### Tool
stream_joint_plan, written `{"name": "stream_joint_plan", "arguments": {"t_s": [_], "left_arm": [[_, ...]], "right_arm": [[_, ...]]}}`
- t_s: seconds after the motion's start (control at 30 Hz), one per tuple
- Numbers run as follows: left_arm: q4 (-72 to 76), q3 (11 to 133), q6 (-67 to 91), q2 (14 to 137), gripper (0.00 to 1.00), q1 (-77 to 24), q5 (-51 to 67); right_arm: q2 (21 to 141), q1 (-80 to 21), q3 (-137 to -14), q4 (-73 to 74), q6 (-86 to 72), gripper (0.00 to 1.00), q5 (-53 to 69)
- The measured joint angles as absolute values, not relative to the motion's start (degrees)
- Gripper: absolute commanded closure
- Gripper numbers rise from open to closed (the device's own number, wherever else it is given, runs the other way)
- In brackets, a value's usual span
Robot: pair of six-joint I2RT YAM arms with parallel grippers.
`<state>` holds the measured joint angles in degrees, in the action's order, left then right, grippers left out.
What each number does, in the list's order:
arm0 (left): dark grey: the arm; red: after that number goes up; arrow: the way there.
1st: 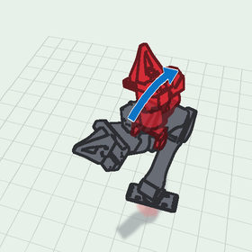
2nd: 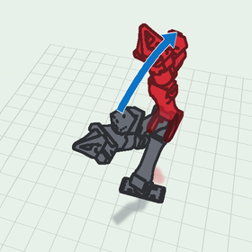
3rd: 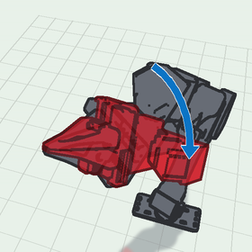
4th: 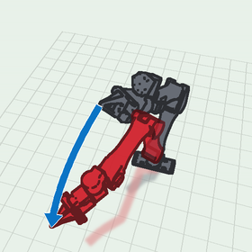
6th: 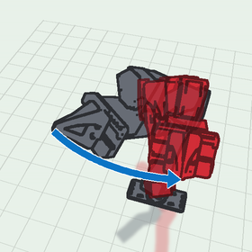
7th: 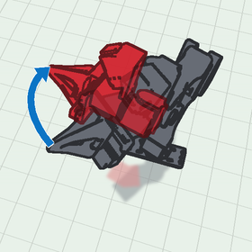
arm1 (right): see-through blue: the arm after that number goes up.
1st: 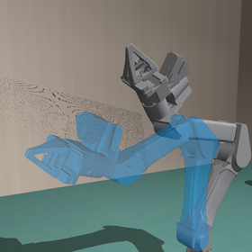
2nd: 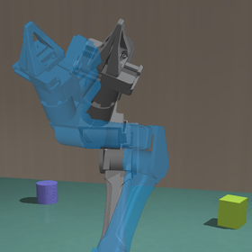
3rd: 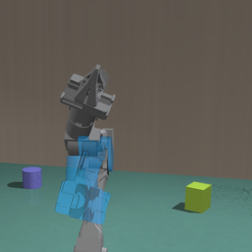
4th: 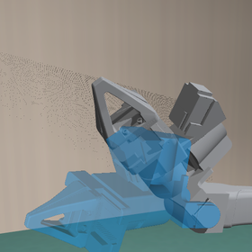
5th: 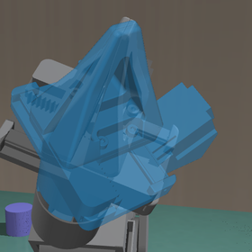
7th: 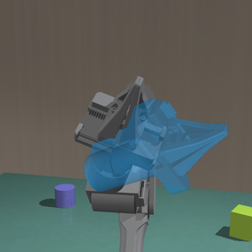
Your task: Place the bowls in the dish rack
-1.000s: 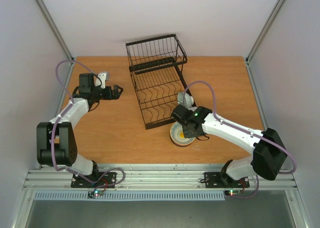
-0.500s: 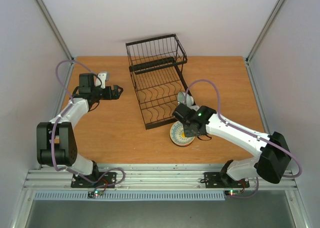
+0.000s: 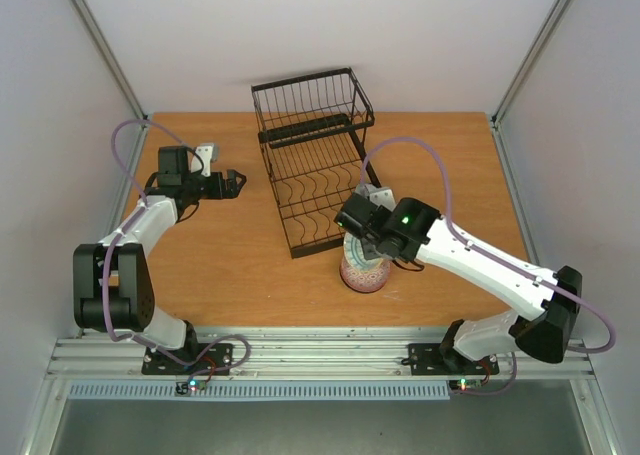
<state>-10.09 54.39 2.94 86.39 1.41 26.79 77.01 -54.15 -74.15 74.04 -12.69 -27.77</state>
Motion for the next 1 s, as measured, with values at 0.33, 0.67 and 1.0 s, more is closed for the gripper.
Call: {"name": "stream_joint_plan", "arguments": {"t_s": [0.33, 0.67, 1.0], "left_arm": [[-10.1, 54.2, 2.9, 86.4, 0.01, 1.4, 26.8], [-10.0, 54.1, 2.9, 86.4, 0.01, 1.4, 26.7], [-10.0, 53.5, 2.9, 86.4, 0.01, 1.4, 25.8]], "right_arm": [[83.0, -56.3, -81.8, 76.4, -10.8, 0.99, -34.3], [94.7, -58.4, -95.1, 81.8, -8.6, 0.99, -44.8], [113.5, -59.5, -111.0, 91.2, -10.5, 0.99, -59.2]]}}
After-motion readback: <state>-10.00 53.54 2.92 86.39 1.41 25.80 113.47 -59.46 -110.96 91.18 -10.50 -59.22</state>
